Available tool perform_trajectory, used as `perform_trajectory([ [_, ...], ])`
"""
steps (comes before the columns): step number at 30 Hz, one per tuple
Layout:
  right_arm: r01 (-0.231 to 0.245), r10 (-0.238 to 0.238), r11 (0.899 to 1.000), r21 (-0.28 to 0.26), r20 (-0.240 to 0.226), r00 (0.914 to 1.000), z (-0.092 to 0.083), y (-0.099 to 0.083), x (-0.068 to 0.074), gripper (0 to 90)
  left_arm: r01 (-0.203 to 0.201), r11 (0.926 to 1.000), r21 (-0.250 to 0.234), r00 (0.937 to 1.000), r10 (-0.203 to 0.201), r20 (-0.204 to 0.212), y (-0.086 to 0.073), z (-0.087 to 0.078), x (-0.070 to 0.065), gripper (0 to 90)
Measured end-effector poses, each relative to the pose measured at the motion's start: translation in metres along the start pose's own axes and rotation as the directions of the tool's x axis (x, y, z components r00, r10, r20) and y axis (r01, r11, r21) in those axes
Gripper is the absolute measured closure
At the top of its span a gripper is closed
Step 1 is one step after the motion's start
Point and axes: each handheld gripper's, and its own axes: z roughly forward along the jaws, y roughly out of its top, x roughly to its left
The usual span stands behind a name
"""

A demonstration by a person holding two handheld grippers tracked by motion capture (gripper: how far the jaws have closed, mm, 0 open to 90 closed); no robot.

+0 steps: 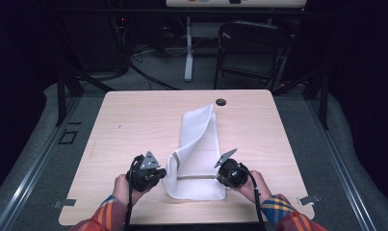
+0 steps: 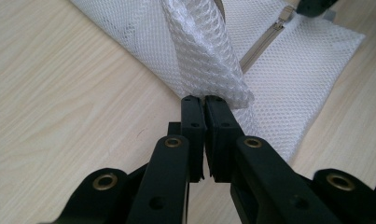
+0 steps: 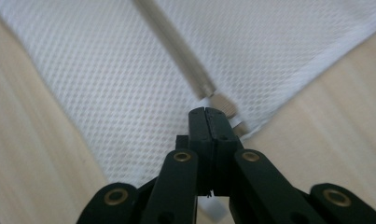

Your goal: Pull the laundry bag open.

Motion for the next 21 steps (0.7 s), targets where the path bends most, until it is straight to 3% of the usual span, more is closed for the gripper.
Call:
perform_trajectory([
  [2, -0.011, 0.011, 0.999, -0.037, 0.017, 0.9998, -0.001, 0.002, -0.002, 90.0, -0.002, 1.0, 0.001, 1.0, 0.002, -0.001, 0.0, 0.0, 0.0, 86.6],
  [7, -0.005, 0.007, 0.999, -0.05, 0.036, 0.9993, 0.007, 0.008, -0.006, 90.0, -0.003, 1.0, 0.003, 1.0, 0.003, -0.002, 0.0, 0.001, -0.001, 86.6],
  [10, -0.001, 0.001, 1.0, -0.017, 0.034, 0.9994, 0.013, 0.01, -0.009, 90.0, 0.0, 1.0, 0.006, 1.0, 0.0, 0.0, 0.0, 0.0, 0.0, 86.6],
  [13, -0.009, 0.01, 1.0, -0.021, 0.038, 0.9992, 0.015, 0.01, -0.01, 90.0, 0.006, 0.9999, 0.01, 1.0, -0.006, -0.001, -0.001, 0.0, 0.001, 86.7],
  [15, 0.004, -0.006, 1.0, 0.017, 0.07, 0.9975, 0.017, 0.01, -0.011, 90.0, 0.001, 0.9999, 0.016, 1.0, -0.001, -0.004, -0.001, 0.0, 0.001, 86.7],
  [21, -0.009, 0.009, 1.0, 0.004, 0.07, 0.9975, 0.021, 0.007, -0.015, 90.0, 0.002, 0.9999, 0.017, 1.0, -0.002, -0.003, -0.002, -0.001, 0.001, 86.7],
])
